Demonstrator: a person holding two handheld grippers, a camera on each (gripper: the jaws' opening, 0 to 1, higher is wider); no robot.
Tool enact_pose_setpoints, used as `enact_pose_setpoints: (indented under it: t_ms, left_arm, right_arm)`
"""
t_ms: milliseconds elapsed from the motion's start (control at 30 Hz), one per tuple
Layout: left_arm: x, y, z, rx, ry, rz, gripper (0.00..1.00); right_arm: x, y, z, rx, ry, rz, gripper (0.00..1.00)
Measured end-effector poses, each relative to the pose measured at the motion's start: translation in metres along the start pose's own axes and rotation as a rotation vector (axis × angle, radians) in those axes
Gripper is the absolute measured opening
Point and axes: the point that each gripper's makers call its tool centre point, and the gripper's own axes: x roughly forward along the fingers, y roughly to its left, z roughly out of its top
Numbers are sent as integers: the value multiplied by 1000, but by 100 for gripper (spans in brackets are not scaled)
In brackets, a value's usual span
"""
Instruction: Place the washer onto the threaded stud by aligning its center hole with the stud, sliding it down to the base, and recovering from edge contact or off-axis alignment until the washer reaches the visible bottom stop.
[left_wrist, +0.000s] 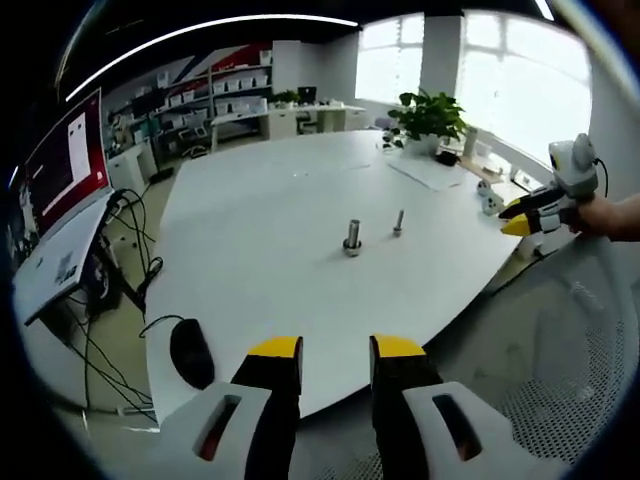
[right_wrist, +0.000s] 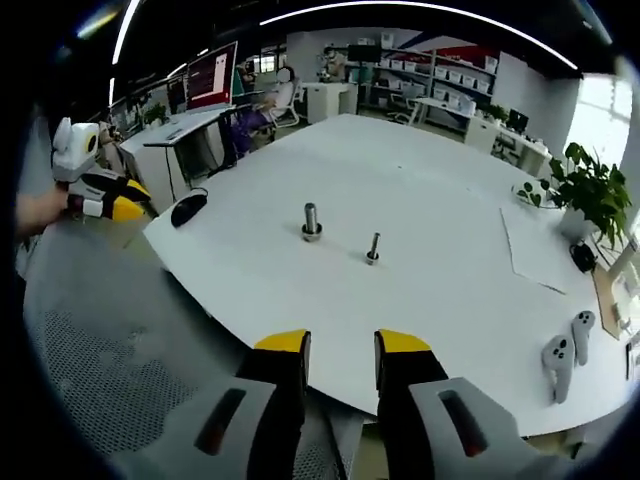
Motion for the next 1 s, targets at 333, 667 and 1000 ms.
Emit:
enact_pose_setpoints:
  t_ms: [333,667,1000]
  left_arm:
    - [1,3,-4,-3,18,11,24]
    - [1,3,-8,-16,33,12,23]
    - [2,5,-13,-10,58,18,22]
  right_arm:
    - [2,1,-6,-2,28,4,28]
    - [2,1,-10,7,48,3,28]
    - [3,2,-14,1,64,2,27]
